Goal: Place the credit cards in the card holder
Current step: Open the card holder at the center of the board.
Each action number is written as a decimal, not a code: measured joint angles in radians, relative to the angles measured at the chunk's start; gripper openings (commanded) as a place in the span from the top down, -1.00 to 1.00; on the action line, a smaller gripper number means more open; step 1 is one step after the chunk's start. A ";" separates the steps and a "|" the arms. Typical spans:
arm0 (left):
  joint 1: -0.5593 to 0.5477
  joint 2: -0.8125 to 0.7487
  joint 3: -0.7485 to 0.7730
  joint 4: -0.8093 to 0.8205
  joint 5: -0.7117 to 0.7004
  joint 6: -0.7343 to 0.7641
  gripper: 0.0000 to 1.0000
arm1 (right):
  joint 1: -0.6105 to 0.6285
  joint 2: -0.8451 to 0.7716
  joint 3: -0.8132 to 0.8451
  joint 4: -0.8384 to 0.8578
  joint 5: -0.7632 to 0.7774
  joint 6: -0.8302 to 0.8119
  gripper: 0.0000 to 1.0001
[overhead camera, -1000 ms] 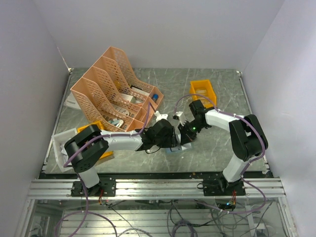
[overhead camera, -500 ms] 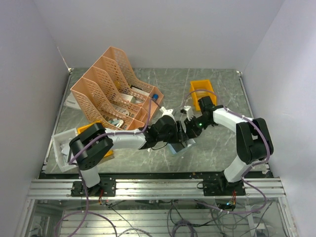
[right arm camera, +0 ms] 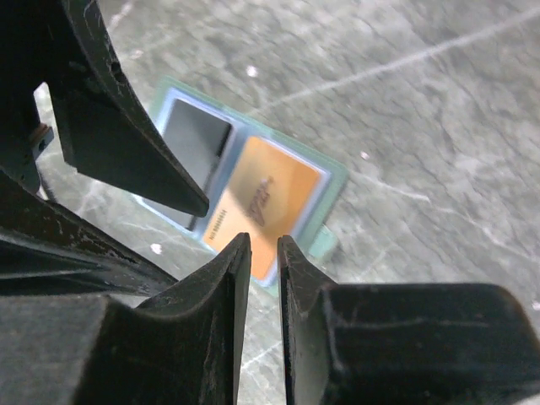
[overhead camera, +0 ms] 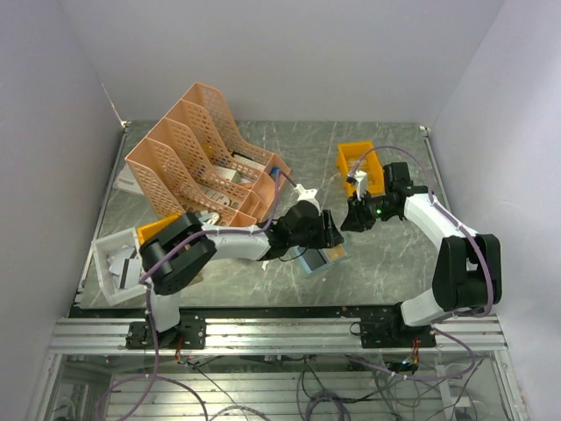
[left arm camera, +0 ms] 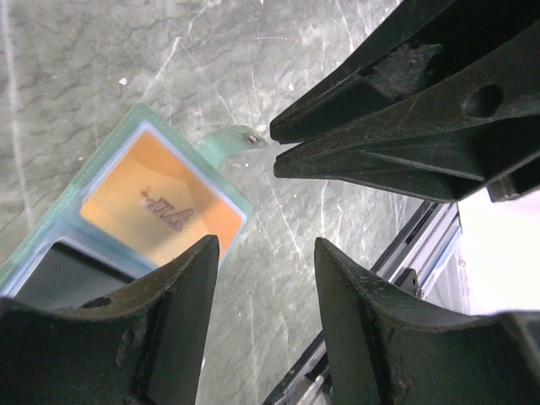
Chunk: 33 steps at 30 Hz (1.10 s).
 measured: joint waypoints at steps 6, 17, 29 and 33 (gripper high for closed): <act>-0.003 -0.245 -0.179 -0.009 -0.111 0.043 -0.19 | 0.077 0.013 -0.006 0.000 -0.081 -0.028 0.61; -0.004 -0.462 -0.506 0.061 -0.202 -0.039 -0.10 | 0.253 0.177 -0.006 0.002 -0.039 -0.023 0.97; -0.004 -0.335 -0.520 0.176 -0.175 -0.106 0.03 | 0.280 0.247 0.001 0.000 0.014 0.003 1.00; -0.004 -0.301 -0.510 0.178 -0.170 -0.120 0.08 | 0.281 0.254 0.006 0.002 0.029 0.015 1.00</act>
